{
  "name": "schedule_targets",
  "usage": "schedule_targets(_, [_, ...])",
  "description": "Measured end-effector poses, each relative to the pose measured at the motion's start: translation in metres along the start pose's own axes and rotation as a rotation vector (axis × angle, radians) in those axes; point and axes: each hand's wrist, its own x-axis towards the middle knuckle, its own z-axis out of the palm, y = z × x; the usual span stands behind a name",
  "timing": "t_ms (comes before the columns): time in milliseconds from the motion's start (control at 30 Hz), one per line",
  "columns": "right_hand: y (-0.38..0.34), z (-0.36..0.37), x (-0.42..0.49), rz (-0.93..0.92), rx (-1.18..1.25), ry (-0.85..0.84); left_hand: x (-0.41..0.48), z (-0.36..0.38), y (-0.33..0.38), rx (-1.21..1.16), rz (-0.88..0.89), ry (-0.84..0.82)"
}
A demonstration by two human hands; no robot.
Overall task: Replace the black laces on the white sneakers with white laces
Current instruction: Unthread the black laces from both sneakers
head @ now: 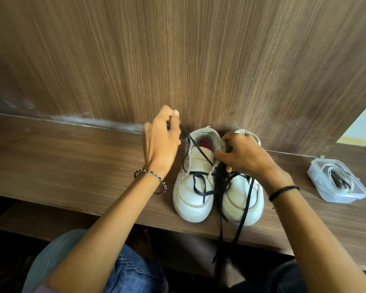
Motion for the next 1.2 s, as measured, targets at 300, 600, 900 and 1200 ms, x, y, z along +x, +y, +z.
schedule_targets(300, [-0.001,-0.001,0.001,0.003,-0.011,0.0,-0.006,-0.004,0.004,-0.023,0.158,-0.557])
schedule_targets(600, [0.0,-0.001,-0.001,-0.006,0.02,-0.004,-0.015,0.006,0.002,0.308,0.382,-0.847])
schedule_targets(900, [0.001,0.0,0.0,-0.008,0.005,-0.002,-0.012,0.008,-0.006,0.26,0.448,-0.897])
schedule_targets(1200, [0.004,0.001,0.003,-0.029,-0.008,0.002,-0.027,0.022,-0.002,0.308,0.327,-0.514])
